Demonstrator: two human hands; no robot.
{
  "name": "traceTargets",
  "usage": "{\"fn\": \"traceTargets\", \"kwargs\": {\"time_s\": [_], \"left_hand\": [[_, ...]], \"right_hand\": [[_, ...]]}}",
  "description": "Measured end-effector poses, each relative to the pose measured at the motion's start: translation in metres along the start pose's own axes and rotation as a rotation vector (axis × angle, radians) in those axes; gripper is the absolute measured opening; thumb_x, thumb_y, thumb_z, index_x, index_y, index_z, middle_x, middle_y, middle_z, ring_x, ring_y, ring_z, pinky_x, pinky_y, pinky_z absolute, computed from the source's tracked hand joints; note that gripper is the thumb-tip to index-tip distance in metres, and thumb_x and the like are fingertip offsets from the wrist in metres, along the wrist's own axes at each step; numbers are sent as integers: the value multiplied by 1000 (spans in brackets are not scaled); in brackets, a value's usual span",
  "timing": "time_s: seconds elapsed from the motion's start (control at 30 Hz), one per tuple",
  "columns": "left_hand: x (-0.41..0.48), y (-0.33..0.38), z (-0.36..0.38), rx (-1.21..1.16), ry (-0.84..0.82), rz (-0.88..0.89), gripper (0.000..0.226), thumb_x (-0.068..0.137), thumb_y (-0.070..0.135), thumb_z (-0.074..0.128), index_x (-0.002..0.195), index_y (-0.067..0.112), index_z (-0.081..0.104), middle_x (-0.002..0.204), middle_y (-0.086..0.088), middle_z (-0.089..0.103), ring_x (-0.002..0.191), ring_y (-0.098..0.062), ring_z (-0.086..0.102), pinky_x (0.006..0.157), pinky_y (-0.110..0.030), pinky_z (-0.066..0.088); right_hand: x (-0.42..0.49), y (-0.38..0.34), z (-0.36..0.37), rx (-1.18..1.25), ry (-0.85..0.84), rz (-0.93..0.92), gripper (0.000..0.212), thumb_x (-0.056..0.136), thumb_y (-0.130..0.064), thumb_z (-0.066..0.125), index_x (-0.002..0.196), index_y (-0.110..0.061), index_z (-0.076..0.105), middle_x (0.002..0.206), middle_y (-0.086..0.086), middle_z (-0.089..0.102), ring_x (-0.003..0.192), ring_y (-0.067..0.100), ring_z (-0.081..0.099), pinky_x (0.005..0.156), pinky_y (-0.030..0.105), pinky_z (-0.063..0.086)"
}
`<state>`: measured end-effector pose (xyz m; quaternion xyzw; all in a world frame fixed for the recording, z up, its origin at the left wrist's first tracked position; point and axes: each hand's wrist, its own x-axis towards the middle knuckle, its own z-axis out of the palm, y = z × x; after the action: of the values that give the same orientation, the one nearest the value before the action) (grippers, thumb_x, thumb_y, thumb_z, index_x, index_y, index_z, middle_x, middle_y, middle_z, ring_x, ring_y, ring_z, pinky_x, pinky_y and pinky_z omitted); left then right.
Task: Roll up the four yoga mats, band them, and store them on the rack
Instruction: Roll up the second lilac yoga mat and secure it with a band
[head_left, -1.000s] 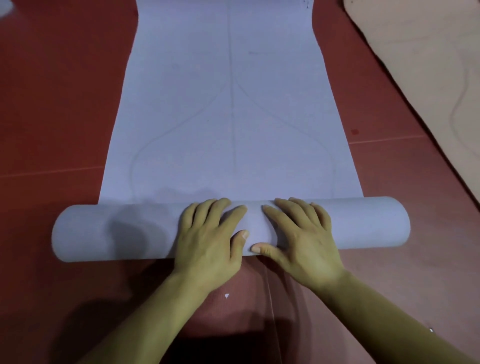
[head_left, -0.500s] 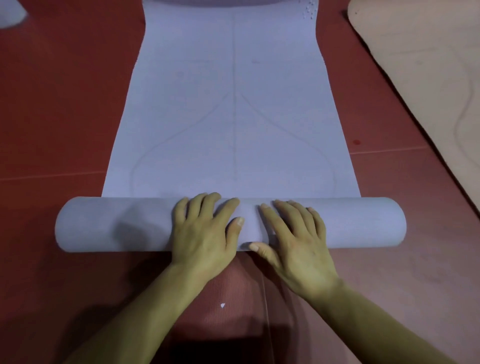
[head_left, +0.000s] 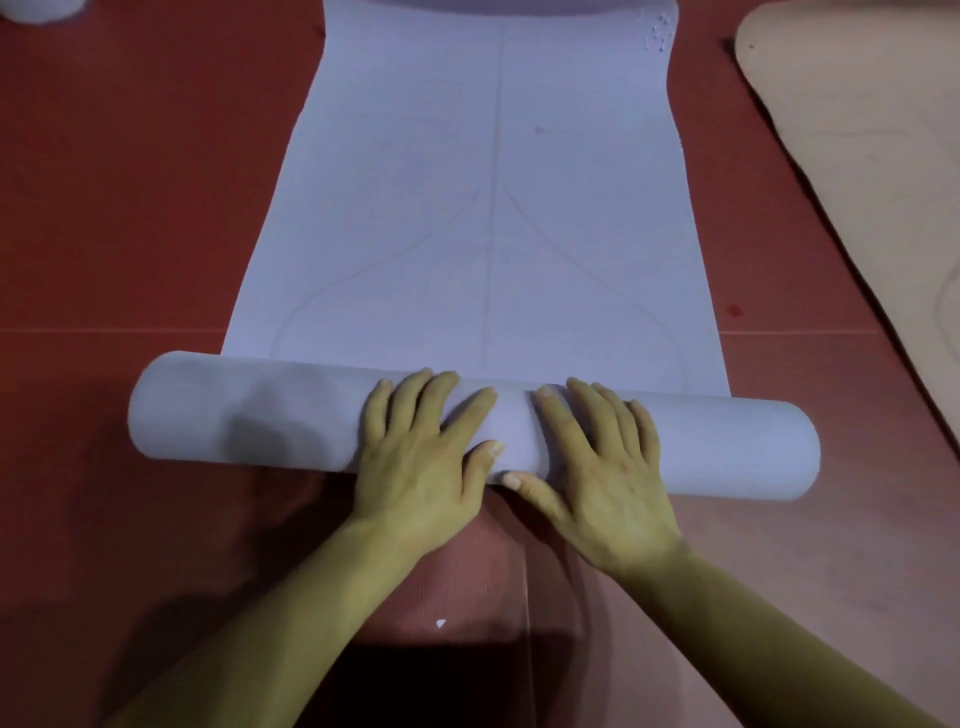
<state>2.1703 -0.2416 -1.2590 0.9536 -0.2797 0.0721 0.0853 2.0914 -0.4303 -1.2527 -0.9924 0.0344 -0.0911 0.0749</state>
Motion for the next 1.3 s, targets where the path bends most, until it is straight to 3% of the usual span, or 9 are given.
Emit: {"fn": "traceTargets", "kwargs": {"time_s": [0.23,0.5,0.6,0.77,0.93,1.13,1.2,1.3], "left_hand": [[18,-4,2,-41,97,-16,52,97,50,44,143,28,53,152,-10,46,142,-31,39,119,-52,18],[59,-5,4,-4,20,-44,43,98,46,42,123,25,69,127,-2,66,120,-26,59,108,-51,32],[86,-8,0,-57,-18,-54,45,97,47,37,120,25,70,118,3,68,111,-22,63,106,-50,37],[92,-9,-3,-120,53,-48,52,99,50,41,143,24,54,143,-8,54,136,-29,47,114,-53,28],[77,0,-5,13,-170,-82,58,97,57,37,143,27,56,146,-12,52,139,-35,45,116,-60,28],[122,-9,-9,74,-335,-80,66,96,60,18,145,32,52,147,-7,53,137,-30,45,116,-55,24],[131,-10,-9,66,-309,-58,66,96,61,19,148,32,48,150,-7,49,139,-28,43,117,-53,24],[127,-15,-9,3,-101,-29,58,96,58,40,143,26,51,142,-12,52,131,-33,49,110,-54,35]], "right_hand": [[26,11,1,-47,-3,-56,82,92,-74,42,143,-12,58,139,13,60,130,37,55,112,57,36],[36,9,8,37,58,2,80,89,-77,46,146,-22,55,149,14,49,141,37,43,115,57,24],[44,18,15,36,68,-47,77,90,-74,48,145,-21,57,147,14,53,139,38,47,115,60,30],[69,30,20,22,72,-65,74,93,-72,48,145,-21,56,145,11,56,136,36,50,115,55,30],[81,30,14,46,58,-39,71,94,-70,47,144,-20,59,144,11,57,134,36,52,113,54,34],[84,26,19,102,107,86,70,92,-70,54,144,-23,58,149,10,52,141,34,45,118,54,26],[88,30,22,88,128,77,71,92,-71,53,142,-21,61,146,12,56,138,36,48,117,54,27],[107,40,24,78,164,34,69,96,-69,50,140,-17,62,140,14,59,134,38,52,115,53,30]]}}
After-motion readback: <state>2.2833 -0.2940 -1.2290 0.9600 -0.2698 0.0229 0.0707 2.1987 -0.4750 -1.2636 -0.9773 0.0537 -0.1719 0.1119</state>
